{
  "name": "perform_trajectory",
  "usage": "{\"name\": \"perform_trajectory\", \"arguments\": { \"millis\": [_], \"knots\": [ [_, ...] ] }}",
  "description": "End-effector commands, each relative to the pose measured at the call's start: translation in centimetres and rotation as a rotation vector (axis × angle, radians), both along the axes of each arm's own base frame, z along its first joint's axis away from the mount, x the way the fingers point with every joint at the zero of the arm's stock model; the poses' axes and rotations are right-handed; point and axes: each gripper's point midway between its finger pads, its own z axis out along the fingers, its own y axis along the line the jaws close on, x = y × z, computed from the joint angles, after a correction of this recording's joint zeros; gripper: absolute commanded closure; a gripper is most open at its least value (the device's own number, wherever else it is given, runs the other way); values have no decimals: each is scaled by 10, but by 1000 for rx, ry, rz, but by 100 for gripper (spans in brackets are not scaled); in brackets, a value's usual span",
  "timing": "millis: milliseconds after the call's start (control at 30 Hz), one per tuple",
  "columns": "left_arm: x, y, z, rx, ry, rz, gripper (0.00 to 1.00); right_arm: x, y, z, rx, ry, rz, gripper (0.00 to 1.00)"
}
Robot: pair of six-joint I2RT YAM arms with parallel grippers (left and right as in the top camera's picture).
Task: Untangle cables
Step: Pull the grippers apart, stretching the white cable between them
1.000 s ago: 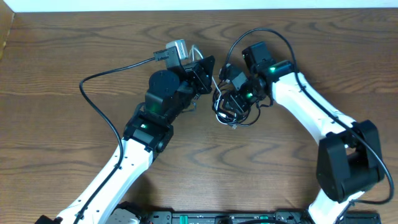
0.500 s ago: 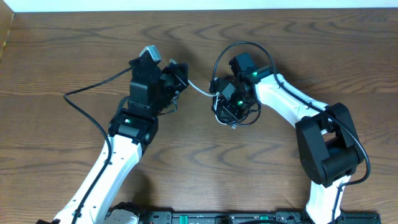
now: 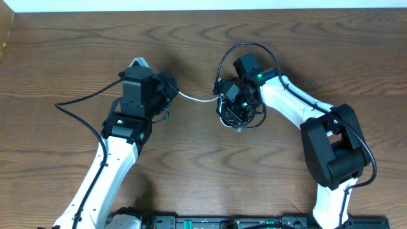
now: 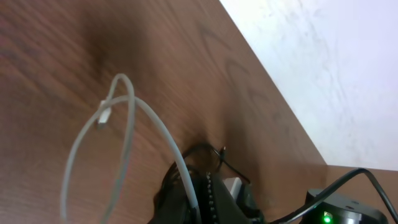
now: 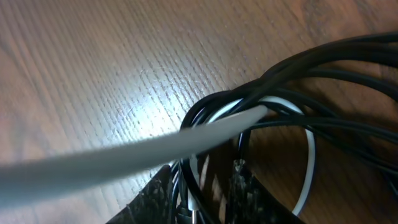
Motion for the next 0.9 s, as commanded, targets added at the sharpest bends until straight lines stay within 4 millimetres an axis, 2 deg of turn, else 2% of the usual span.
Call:
{"name": "perform_trajectory", "arguments": {
  "millis": [0, 100, 233, 367, 433, 533, 667, 767, 867],
  "knots": [
    [-1, 3, 8, -7, -17, 15, 92, -2, 4, -4, 1, 2, 23, 73],
    [0, 3, 8, -7, -17, 15, 93, -3, -2, -14, -38, 9, 16, 76],
    [0, 3, 8, -7, -17, 15, 93, -5, -3, -20, -47, 35, -3, 98],
    [0, 5, 7, 1, -18, 26, 92, 1, -9, -17, -45, 54, -70, 99],
    [-1, 8, 4, 14, -7, 40, 92, 6, -12, -9, -38, 64, -127, 99],
    [-2, 18, -2, 56, 12, 81, 92, 18, -21, 17, -16, 45, -195, 99],
    [-4, 40, -10, 149, 33, 164, 93, 38, -41, 68, 47, -18, -335, 99],
    [-5, 54, -12, 196, 41, 214, 92, 52, -66, 107, 107, -45, -504, 99],
    [-5, 64, -13, 229, 42, 229, 93, 63, -100, 133, 145, -41, -703, 99]
  ]
}}
